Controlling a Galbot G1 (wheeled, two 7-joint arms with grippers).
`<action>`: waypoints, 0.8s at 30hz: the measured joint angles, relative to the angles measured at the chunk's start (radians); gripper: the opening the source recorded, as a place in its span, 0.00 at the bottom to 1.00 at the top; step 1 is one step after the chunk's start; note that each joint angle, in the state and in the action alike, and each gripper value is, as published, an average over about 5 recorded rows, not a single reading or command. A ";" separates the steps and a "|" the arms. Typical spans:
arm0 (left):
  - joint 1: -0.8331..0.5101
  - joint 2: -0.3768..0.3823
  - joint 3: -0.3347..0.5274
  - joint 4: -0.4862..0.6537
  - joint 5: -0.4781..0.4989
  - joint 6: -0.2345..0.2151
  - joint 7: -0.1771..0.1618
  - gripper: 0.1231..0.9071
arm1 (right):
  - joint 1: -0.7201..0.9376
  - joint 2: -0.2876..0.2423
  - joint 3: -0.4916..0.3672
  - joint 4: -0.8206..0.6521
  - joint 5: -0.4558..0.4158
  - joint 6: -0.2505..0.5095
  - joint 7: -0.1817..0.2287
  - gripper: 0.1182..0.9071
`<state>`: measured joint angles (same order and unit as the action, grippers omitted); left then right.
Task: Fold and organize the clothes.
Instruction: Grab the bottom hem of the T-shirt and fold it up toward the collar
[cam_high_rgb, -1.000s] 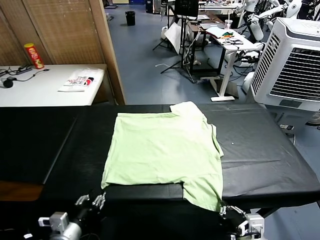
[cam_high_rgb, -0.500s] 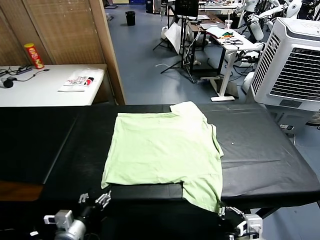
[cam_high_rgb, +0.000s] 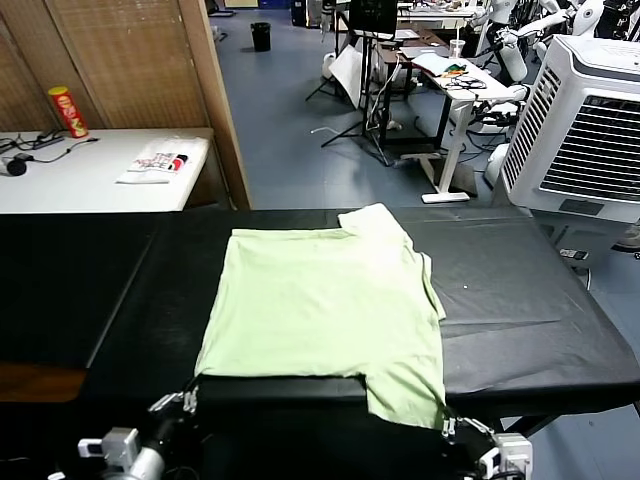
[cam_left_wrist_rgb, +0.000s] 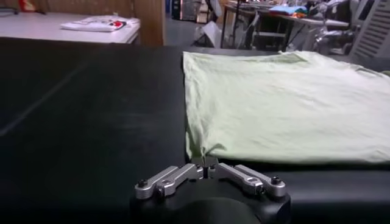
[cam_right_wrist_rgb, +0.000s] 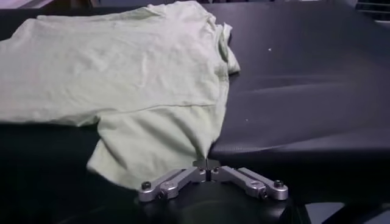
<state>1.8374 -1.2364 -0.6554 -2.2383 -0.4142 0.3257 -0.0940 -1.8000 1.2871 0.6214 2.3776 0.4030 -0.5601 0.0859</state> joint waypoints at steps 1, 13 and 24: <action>0.000 -0.004 0.000 -0.009 0.004 -0.008 -0.005 0.00 | 0.020 -0.008 0.003 -0.014 0.012 0.020 -0.007 0.01; -0.178 -0.030 0.033 0.054 0.068 -0.055 -0.009 0.00 | 0.398 -0.112 -0.093 -0.327 0.037 0.158 -0.049 0.01; -0.352 -0.010 0.078 0.226 0.111 -0.064 -0.008 0.00 | 0.646 -0.128 -0.205 -0.583 0.006 0.191 -0.089 0.01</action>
<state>1.4858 -1.2460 -0.5772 -2.0118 -0.3035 0.2615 -0.1024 -1.1535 1.1591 0.4160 1.7947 0.4089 -0.3690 -0.0027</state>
